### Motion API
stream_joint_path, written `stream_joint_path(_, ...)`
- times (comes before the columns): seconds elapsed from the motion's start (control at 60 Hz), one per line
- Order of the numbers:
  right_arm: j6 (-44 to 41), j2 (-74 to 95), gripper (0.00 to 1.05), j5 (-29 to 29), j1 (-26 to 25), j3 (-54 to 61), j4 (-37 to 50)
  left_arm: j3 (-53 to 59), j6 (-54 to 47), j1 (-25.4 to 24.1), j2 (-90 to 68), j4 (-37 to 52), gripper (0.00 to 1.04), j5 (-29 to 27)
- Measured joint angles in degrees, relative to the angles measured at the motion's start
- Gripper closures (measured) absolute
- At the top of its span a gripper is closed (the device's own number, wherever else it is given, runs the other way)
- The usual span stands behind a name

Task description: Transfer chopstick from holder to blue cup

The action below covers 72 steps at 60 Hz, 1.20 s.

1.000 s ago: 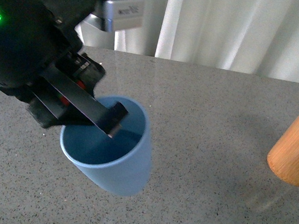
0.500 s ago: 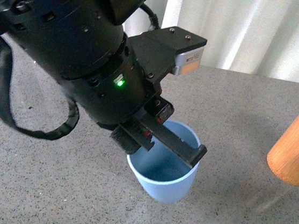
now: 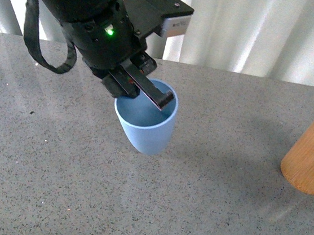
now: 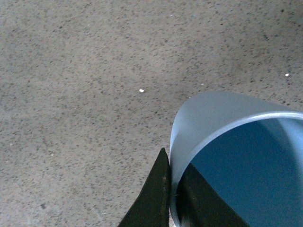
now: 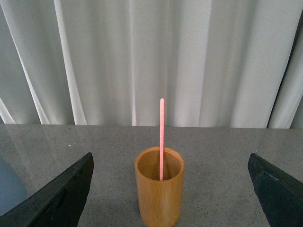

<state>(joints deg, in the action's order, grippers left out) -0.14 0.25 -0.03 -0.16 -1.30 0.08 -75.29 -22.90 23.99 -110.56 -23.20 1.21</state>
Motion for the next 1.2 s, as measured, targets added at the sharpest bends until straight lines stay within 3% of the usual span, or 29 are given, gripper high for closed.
stream_joint_path(0.55, 0.00, 0.00, 0.10, 0.00, 0.00, 0.00, 0.00, 4.85, -5.55, -4.26, 0.22, -0.81, 1.01, -0.57)
stream_joint_path(1.2, 0.00, 0.00, 0.10, 0.00, 0.00, 0.00, 0.00, 3.43, -0.07, -0.74, 0.07, -4.35, 1.01, -0.55)
